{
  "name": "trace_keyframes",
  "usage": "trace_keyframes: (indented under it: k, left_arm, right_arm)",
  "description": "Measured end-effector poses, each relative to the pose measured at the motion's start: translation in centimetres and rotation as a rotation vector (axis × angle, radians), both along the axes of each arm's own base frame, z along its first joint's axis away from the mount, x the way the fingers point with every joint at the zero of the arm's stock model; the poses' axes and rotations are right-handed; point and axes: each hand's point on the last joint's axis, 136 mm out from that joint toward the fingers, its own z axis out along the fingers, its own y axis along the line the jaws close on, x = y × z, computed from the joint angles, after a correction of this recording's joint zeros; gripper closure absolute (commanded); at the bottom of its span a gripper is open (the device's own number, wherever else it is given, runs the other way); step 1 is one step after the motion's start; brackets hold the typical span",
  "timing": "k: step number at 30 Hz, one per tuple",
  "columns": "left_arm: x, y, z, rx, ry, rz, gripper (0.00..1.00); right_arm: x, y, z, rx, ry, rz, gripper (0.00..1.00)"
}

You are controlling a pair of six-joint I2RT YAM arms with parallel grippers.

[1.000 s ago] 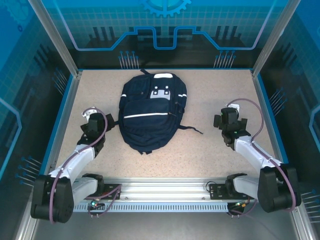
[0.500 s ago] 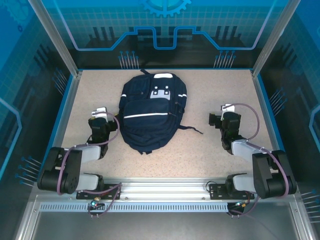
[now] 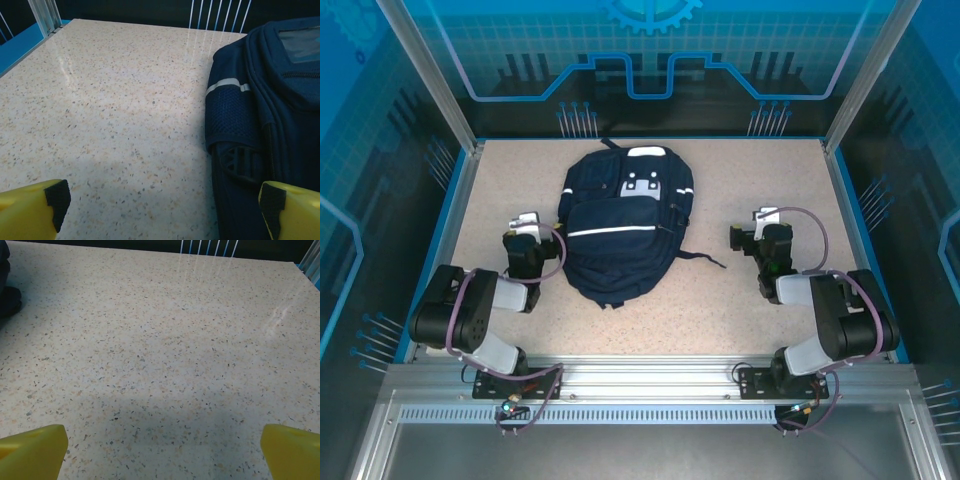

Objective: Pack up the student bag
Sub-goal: Reset both arms

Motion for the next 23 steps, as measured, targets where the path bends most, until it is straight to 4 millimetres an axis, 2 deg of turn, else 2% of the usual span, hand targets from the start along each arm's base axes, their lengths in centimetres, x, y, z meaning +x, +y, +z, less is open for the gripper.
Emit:
trace_keyframes:
  k: [5,23]
  left_arm:
    - [0.93,0.17,0.98,-0.001,-0.02,0.006,0.01]
    - [1.01,-0.2,0.71,0.007,-0.003,-0.026,0.01]
  right_arm:
    - [0.1,0.01,0.23,0.001,-0.01,0.0,0.0]
    - [0.09,0.01,0.21,0.001,-0.01,0.0,0.0]
